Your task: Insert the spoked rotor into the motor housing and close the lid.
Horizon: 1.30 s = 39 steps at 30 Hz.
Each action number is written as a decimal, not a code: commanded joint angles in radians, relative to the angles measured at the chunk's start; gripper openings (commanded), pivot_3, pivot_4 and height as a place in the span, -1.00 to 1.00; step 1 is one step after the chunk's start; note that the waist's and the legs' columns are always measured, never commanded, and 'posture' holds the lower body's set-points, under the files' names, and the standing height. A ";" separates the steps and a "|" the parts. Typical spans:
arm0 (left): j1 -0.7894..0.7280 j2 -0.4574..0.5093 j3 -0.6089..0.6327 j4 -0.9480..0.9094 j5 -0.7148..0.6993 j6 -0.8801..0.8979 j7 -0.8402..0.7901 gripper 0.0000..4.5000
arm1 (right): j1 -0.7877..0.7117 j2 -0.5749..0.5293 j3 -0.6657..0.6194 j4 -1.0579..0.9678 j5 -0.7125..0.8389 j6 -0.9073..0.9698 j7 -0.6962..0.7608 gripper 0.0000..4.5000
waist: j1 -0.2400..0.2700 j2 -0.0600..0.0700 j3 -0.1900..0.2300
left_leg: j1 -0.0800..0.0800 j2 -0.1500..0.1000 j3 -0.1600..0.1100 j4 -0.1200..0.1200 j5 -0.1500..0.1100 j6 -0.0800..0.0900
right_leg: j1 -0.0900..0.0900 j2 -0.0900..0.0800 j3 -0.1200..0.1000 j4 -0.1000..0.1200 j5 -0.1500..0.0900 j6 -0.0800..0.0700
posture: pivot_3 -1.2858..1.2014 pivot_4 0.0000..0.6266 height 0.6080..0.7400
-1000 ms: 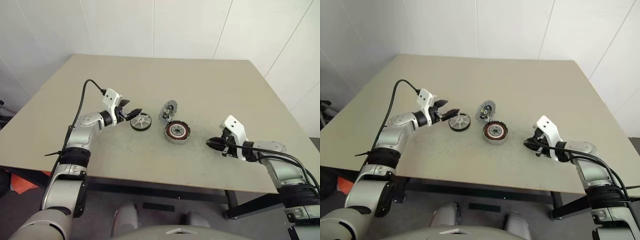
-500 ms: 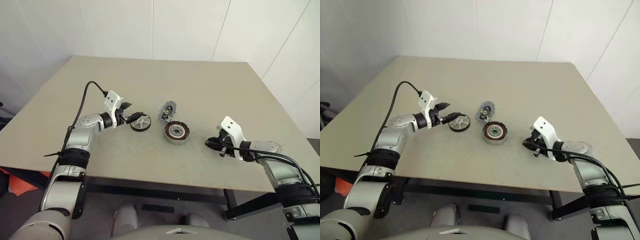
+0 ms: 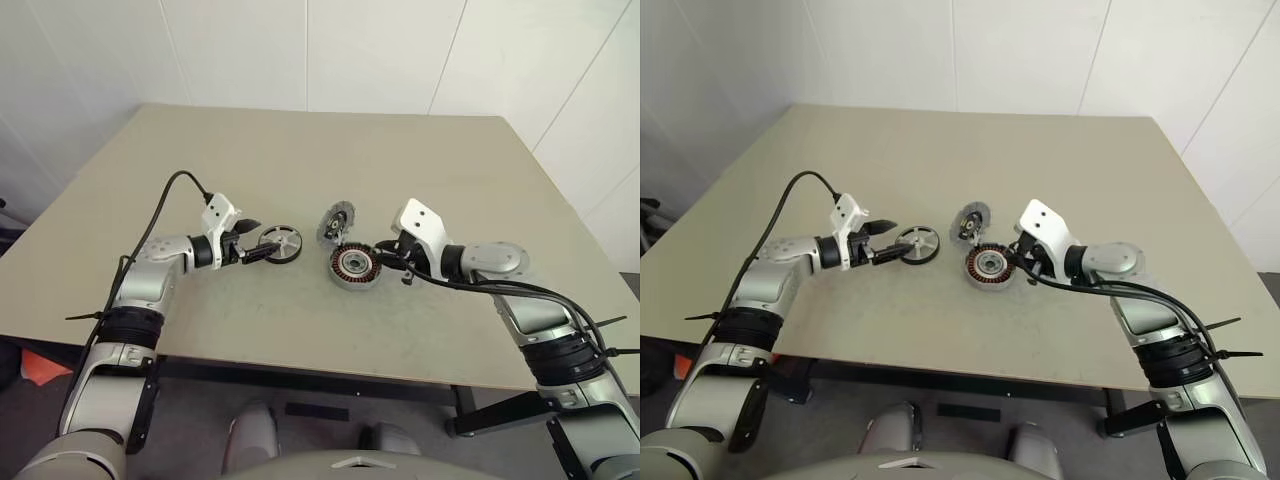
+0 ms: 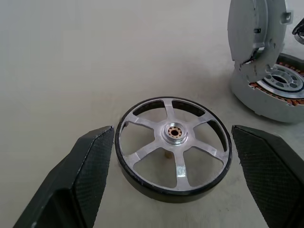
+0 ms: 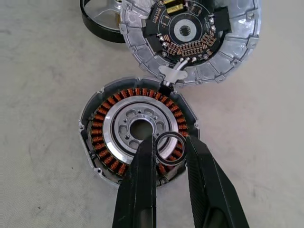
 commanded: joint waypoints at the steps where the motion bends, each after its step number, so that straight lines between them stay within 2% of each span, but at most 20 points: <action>1: -0.002 0.009 -0.007 -0.055 -0.017 0.000 -0.019 0.86 | -0.045 0.042 0.028 0.007 -0.005 -0.017 -0.014 -0.73 | -0.003 0.000 0.000 | 0.000 0.000 0.000 0.000 0.000 0.000 | 0.000 0.000 0.000 0.001 0.000 0.000 | 0.03 -1.00 1.00; 5: -0.004 0.003 -0.012 -0.065 -0.024 0.002 -0.029 0.86 | -0.086 0.102 0.044 0.095 -0.023 -0.047 -0.049 -0.73 | -0.004 0.000 0.000 | 0.002 0.000 0.000 0.000 0.001 -0.002 | 0.000 0.000 0.001 0.003 0.000 0.000 | 0.03 -1.00 1.00; 13: -0.003 0.004 -0.014 -0.064 -0.019 -0.007 -0.017 0.86 | -0.097 0.126 0.050 0.177 -0.032 -0.064 -0.051 -0.73 | -0.003 0.000 0.000 | 0.001 0.000 0.000 0.001 0.001 -0.002 | 0.000 0.000 0.000 0.002 0.000 -0.001 | 0.03 -1.00 1.00; 26: -0.011 0.003 -0.015 -0.026 -0.003 -0.034 0.006 0.86 | -0.030 0.094 0.050 0.085 -0.018 0.003 -0.021 -0.73 | -0.003 0.000 0.000 | 0.002 0.000 0.000 0.001 0.001 -0.002 | 0.001 0.000 0.000 0.003 0.001 -0.001 | 0.03 -1.00 1.00; 33: -0.028 -0.005 -0.018 0.004 0.006 -0.048 0.014 0.86 | -0.058 0.110 0.036 0.126 -0.016 0.045 -0.039 -0.73 | -0.003 0.000 0.000 | 0.002 0.000 0.000 0.002 0.001 -0.002 | 0.001 0.000 0.001 0.004 0.001 -0.001 | 0.03 -1.00 1.00; 35: -0.031 -0.007 -0.018 0.011 0.008 -0.052 0.017 0.86 | -0.067 0.112 0.033 0.140 -0.025 0.038 -0.055 -0.41 | -0.003 0.000 0.000 | 0.002 0.000 0.000 0.002 0.001 -0.002 | 0.001 0.000 0.001 0.005 0.001 -0.001 | 0.03 -1.00 1.00; 36: -0.031 -0.007 -0.018 0.012 0.009 -0.052 0.017 0.86 | -0.071 0.113 0.032 0.148 -0.035 0.028 -0.070 -0.33 | -0.003 0.000 0.000 | 0.003 0.000 0.000 0.003 0.001 -0.002 | 0.001 0.000 0.001 0.005 0.001 -0.001 | 0.03 -1.00 1.00; 39: -0.031 -0.009 -0.018 0.010 0.009 -0.052 0.021 0.86 | -0.086 0.114 0.026 0.172 -0.060 -0.010 -0.113 -0.33 | -0.002 0.000 0.000 | 0.003 0.000 0.000 0.003 0.001 -0.002 | 0.001 0.000 0.001 0.006 0.001 -0.001 | 0.03 -1.00 1.00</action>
